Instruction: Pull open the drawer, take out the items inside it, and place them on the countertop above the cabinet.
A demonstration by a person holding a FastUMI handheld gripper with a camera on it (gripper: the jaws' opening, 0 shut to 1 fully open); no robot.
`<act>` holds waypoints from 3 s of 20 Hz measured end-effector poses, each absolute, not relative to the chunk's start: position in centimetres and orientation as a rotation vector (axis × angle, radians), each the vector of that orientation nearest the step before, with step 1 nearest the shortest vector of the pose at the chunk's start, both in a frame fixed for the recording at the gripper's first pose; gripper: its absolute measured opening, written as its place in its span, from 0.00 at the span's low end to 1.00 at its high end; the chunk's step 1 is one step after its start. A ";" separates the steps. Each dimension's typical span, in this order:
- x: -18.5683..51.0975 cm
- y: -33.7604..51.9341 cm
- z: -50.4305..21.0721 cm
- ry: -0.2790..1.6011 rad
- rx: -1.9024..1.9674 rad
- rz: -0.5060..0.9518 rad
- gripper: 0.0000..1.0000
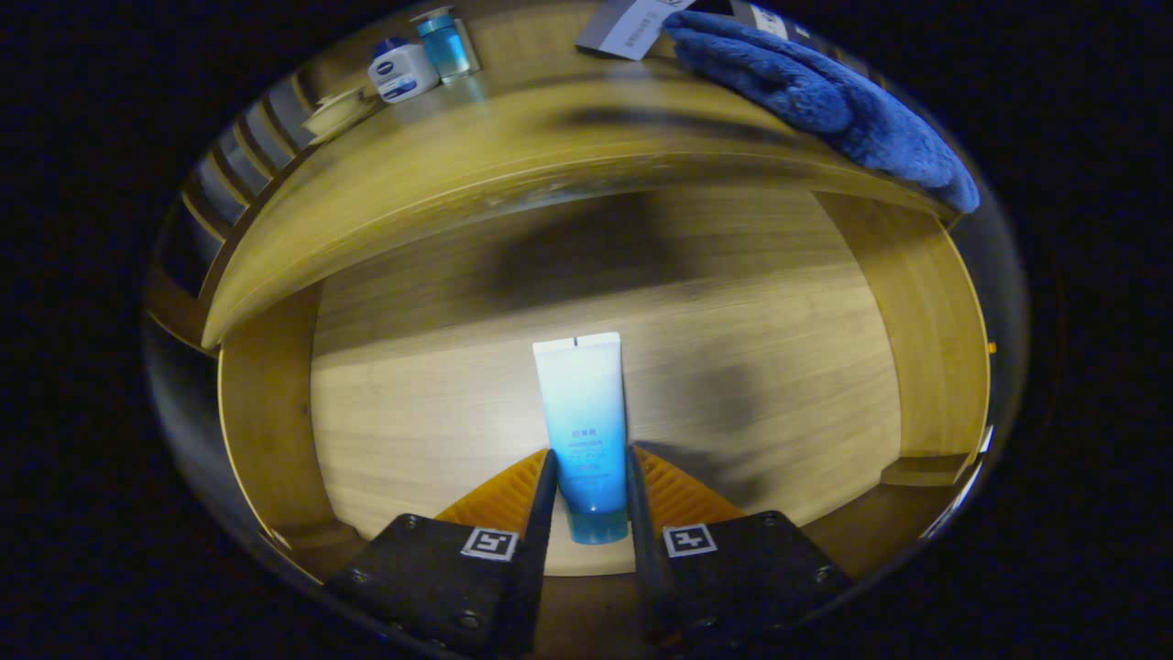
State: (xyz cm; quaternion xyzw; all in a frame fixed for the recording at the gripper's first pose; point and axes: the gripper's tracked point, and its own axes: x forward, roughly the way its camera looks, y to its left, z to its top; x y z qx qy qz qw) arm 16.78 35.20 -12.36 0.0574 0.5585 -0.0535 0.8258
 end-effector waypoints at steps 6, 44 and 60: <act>16.4 35.8 -11.3 1.129 0.138 -0.065 0.37; 31.2 35.5 6.6 0.290 0.145 -0.078 0.36; 29.4 36.0 9.3 0.166 0.090 -0.077 1.00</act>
